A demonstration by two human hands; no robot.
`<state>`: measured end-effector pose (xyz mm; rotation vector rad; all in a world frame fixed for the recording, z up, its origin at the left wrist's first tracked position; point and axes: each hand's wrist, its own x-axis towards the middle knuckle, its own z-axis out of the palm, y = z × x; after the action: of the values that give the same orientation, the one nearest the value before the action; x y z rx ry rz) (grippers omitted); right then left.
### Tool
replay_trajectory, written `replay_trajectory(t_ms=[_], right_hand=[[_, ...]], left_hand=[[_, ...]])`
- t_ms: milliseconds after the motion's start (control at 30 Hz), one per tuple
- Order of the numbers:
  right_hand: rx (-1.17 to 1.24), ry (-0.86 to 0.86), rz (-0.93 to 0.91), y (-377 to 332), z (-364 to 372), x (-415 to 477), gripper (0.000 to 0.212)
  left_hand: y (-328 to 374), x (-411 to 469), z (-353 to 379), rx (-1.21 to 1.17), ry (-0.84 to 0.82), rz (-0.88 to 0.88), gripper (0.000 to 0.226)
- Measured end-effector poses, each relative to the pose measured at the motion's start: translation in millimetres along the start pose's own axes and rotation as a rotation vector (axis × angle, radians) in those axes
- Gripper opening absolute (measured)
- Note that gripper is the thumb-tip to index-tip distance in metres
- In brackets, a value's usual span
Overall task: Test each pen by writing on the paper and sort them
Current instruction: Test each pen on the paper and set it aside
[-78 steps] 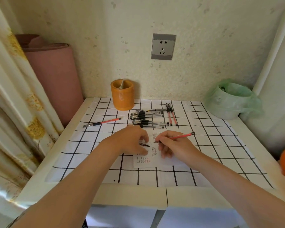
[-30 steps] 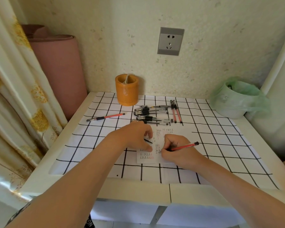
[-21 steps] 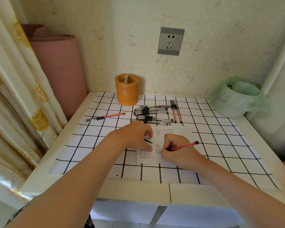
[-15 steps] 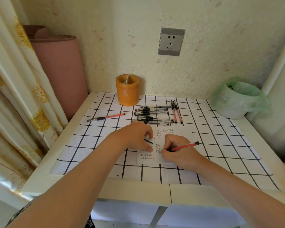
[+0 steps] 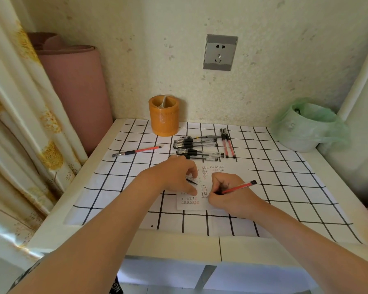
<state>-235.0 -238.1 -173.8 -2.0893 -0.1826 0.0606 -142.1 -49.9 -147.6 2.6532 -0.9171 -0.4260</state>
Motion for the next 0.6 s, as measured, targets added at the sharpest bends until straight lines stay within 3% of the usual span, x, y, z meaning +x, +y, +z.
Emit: replay_trajectory(t_ms=[200, 333, 533, 600], right_hand=[[0.157, 0.062, 0.100, 0, -3, 2, 0.019], [0.369, 0.155, 0.162, -6, -8, 4, 0.006], [0.377, 0.195, 0.116, -7, -12, 8, 0.043], [0.466, 0.210, 0.143, -11, -15, 13, 0.045]], left_hand=[[0, -1, -1, 0.002, -0.005, 0.002, 0.052], [-1, -1, -2, -0.002, -0.017, 0.012, 0.046], [-4, -2, -3, -0.044, 0.014, 0.018, 0.021], [-3, -2, -4, -0.055, 0.024, 0.017, 0.017]])
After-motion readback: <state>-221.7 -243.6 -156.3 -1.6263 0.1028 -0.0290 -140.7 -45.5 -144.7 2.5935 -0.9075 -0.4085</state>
